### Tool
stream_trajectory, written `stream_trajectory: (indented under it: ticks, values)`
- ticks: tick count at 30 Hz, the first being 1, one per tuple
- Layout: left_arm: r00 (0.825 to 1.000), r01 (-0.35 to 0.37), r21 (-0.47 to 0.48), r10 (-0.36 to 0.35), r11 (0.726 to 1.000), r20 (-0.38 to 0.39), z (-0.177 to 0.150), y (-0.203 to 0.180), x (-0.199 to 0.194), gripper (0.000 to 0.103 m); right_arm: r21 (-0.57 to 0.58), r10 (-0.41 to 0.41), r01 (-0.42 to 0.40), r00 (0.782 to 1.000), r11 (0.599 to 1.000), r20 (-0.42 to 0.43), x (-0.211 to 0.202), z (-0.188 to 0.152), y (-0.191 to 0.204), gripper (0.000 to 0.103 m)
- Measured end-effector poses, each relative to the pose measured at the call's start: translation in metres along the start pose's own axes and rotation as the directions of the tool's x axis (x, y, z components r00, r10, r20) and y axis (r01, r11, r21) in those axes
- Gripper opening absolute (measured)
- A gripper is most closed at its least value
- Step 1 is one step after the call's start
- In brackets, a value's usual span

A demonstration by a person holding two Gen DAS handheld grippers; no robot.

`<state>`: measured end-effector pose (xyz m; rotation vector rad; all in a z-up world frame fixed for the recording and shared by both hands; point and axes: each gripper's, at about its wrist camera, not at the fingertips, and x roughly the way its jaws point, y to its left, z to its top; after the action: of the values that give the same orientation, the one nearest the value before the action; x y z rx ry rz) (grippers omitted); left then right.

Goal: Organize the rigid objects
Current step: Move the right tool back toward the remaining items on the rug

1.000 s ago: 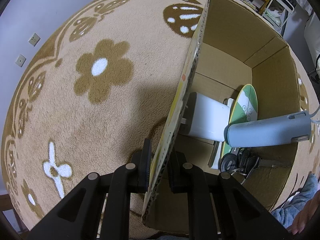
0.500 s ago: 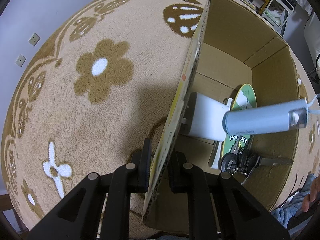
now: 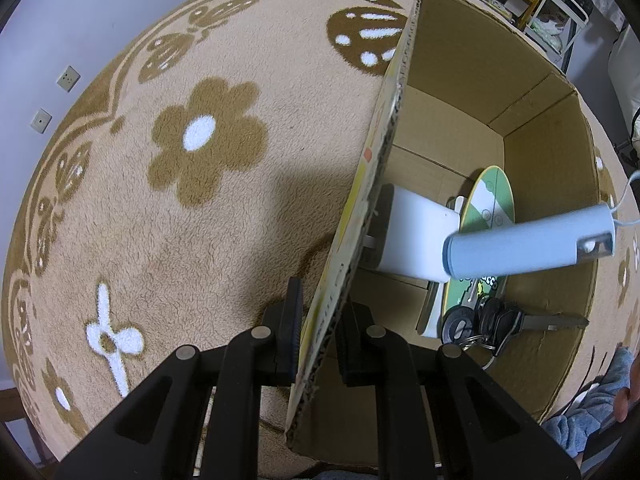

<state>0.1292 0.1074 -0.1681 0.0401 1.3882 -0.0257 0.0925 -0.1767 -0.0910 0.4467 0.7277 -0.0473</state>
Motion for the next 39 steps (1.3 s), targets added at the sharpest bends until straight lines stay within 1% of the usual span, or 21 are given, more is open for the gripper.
stream_trajectory:
  ticks: [2, 6, 9, 13, 19, 26, 31, 38, 39]
  values:
    - [1.0, -0.003, 0.001, 0.003, 1.0, 0.0, 0.0, 0.0, 0.0, 0.014, 0.013, -0.006, 0.006, 1.0, 1.0, -0.002, 0.0, 0.001, -0.006, 0.103]
    - [1.0, -0.003, 0.001, 0.003, 1.0, -0.001, 0.0, -0.001, 0.001, 0.014, 0.047, -0.049, 0.05, 0.999, 0.998, -0.018, 0.003, -0.002, -0.025, 0.103]
    - [1.0, -0.002, 0.0, 0.002, 1.0, -0.001, -0.001, -0.001, 0.001, 0.014, 0.072, -0.065, 0.068, 0.997, 0.995, -0.047, 0.01, -0.006, -0.037, 0.103]
    - [1.0, -0.001, 0.001, 0.001, 1.0, -0.002, 0.0, 0.0, 0.001, 0.014, 0.065, -0.076, 0.083, 0.992, 0.994, -0.101, 0.022, -0.015, -0.047, 0.103]
    - [1.0, 0.006, -0.003, -0.006, 1.0, -0.004, 0.0, 0.002, 0.002, 0.014, 0.055, -0.092, 0.102, 0.981, 0.993, -0.169, 0.043, -0.03, -0.05, 0.103]
    - [1.0, 0.007, -0.004, -0.007, 1.0, -0.005, 0.0, 0.002, 0.003, 0.014, 0.019, -0.107, 0.112, 0.976, 0.993, -0.188, 0.056, -0.035, -0.044, 0.103]
    - [1.0, 0.004, -0.004, -0.004, 1.0, -0.005, 0.0, 0.001, 0.004, 0.014, 0.006, -0.1, 0.104, 0.971, 0.995, -0.218, 0.064, -0.04, -0.041, 0.103]
    - [1.0, 0.008, -0.006, -0.008, 1.0, -0.006, 0.0, 0.002, 0.003, 0.014, 0.026, -0.024, 0.032, 0.963, 0.999, -0.267, 0.077, -0.048, -0.034, 0.102]
    - [1.0, 0.006, -0.005, -0.006, 1.0, -0.006, 0.0, 0.002, 0.003, 0.014, 0.033, -0.003, 0.013, 0.958, 0.999, -0.286, 0.08, -0.05, -0.033, 0.096]
